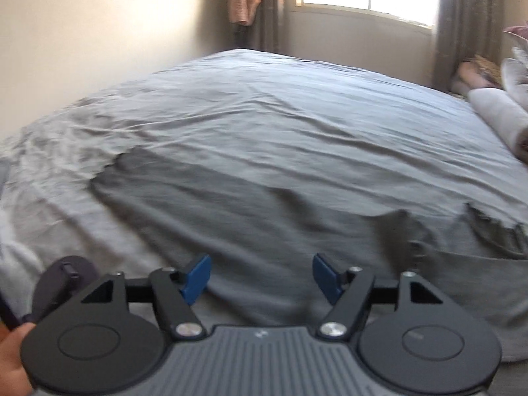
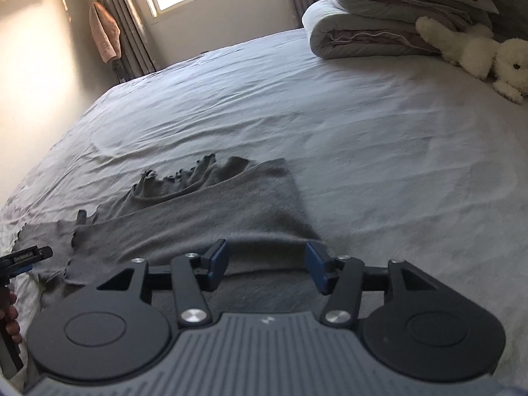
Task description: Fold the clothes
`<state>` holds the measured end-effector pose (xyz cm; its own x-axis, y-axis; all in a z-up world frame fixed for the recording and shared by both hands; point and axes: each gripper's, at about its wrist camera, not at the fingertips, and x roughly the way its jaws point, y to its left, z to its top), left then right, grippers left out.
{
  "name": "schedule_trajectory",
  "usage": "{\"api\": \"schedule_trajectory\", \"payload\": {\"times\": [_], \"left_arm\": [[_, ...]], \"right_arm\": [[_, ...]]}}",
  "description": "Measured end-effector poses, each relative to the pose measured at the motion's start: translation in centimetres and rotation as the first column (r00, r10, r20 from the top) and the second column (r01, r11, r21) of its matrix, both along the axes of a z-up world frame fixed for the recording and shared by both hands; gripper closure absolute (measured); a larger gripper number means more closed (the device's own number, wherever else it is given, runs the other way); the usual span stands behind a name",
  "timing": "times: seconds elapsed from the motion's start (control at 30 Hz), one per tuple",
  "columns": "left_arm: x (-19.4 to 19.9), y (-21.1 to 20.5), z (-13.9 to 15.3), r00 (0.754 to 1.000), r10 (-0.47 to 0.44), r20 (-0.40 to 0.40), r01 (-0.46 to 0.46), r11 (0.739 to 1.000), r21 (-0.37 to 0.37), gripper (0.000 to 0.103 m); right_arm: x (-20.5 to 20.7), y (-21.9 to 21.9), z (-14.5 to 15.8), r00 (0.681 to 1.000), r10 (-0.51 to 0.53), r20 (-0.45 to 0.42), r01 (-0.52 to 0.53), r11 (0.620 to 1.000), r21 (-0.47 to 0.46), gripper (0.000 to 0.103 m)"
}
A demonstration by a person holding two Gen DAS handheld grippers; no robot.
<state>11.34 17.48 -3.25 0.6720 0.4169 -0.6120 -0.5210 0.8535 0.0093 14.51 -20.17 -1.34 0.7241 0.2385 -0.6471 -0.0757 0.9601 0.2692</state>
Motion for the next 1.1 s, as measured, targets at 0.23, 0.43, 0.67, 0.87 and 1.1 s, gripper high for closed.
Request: {"api": "schedule_trajectory", "payload": {"times": [0.23, 0.43, 0.67, 0.87, 1.1], "left_arm": [[0.3, 1.7, -1.0, 0.992, 0.119, 0.03, -0.12, 0.992, 0.031, 0.024], [1.5, 3.3, -1.0, 0.976, 0.215, 0.031, -0.215, 0.976, 0.005, 0.024], [3.6, 6.5, -1.2, 0.927, 0.366, 0.081, -0.358, 0.928, -0.103, 0.03], [4.7, 7.3, -1.2, 0.868, 0.484, 0.108, -0.471, 0.873, -0.122, 0.071], [3.4, 5.3, 1.3, 0.878, 0.408, 0.249, -0.364, 0.908, -0.206, 0.098]], "right_arm": [[-0.8, 1.9, 0.0, 1.0, 0.018, -0.021, -0.018, 1.0, -0.001, 0.044], [-1.0, 4.2, -0.1, 0.997, 0.07, -0.02, -0.071, 0.997, -0.04, 0.043], [-0.9, 4.4, -0.2, 0.996, 0.082, -0.023, -0.083, 0.996, -0.037, 0.043], [-0.7, 3.8, 0.1, 0.997, 0.074, -0.022, -0.074, 0.997, -0.017, 0.043], [-0.4, 3.0, 0.5, 0.998, 0.06, -0.021, -0.06, 0.998, 0.013, 0.043]]}}
